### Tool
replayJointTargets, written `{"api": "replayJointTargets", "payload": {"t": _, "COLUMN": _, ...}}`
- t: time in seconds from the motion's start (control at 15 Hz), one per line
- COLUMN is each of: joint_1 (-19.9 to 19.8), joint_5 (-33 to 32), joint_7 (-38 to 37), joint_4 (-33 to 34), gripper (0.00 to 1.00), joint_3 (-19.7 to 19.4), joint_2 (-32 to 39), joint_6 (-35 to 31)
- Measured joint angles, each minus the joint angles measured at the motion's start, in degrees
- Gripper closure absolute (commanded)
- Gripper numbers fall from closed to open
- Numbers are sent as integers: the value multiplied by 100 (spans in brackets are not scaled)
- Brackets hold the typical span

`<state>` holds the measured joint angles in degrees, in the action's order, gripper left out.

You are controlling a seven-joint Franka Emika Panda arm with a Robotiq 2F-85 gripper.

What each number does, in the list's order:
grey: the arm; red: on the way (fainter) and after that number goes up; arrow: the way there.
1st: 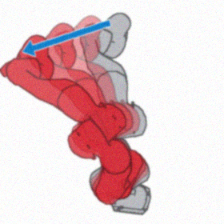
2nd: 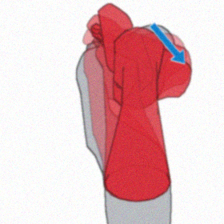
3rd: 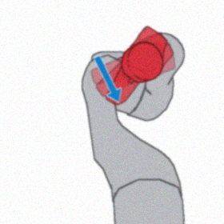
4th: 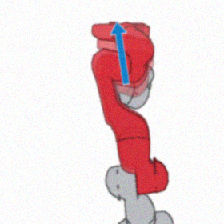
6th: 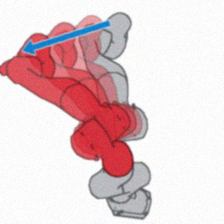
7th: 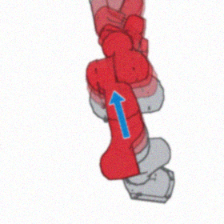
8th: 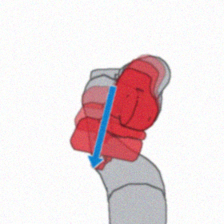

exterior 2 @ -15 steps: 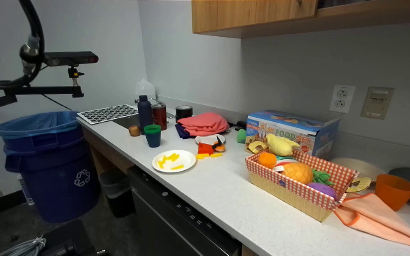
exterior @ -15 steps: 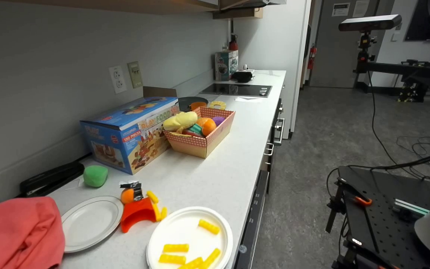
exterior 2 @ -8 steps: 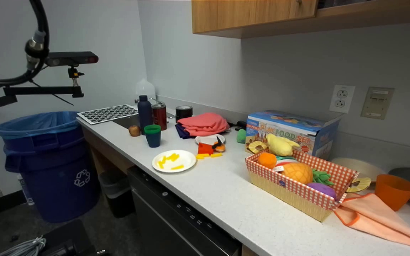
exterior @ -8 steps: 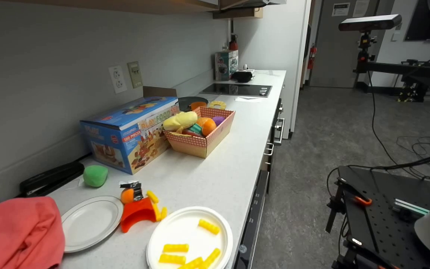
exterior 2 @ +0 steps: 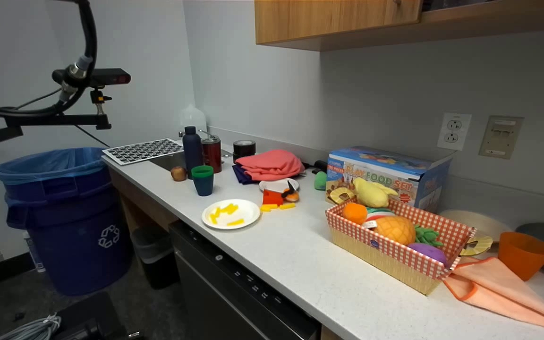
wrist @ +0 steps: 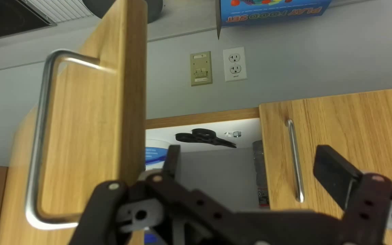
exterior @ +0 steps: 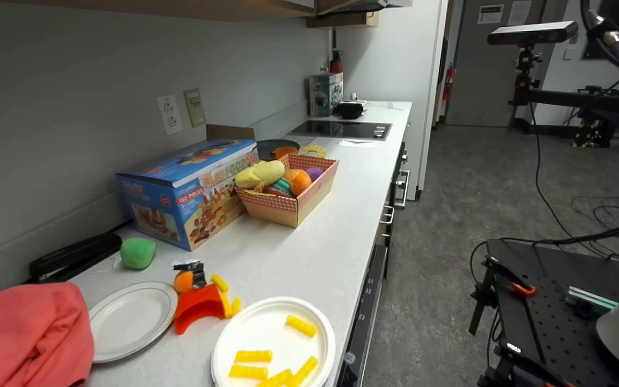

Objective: Open the right door of the top cabinet.

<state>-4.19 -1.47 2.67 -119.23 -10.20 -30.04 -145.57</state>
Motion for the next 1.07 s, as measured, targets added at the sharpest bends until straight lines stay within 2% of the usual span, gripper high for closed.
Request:
{"api": "replayJointTargets", "payload": {"t": 0.2, "joint_1": -140, "joint_5": -44, "joint_7": -284, "joint_4": -5, "gripper": 0, "joint_3": 86, "joint_2": -6, "joint_6": -21}}
{"api": "replayJointTargets", "payload": {"t": 0.4, "joint_1": -502, "joint_5": -263, "joint_7": -807, "joint_4": -69, "gripper": 0, "joint_3": 299, "joint_2": -78, "joint_6": -22}}
{"api": "replayJointTargets", "payload": {"t": 0.67, "joint_1": -1192, "joint_5": -803, "joint_7": -1476, "joint_4": -221, "gripper": 0, "joint_3": 494, "joint_2": -286, "joint_6": -40}}
{"api": "replayJointTargets", "payload": {"t": 1.07, "joint_1": -2400, "joint_5": -1295, "joint_7": -2001, "joint_4": -179, "gripper": 0, "joint_3": 385, "joint_2": -381, "joint_6": -195}}
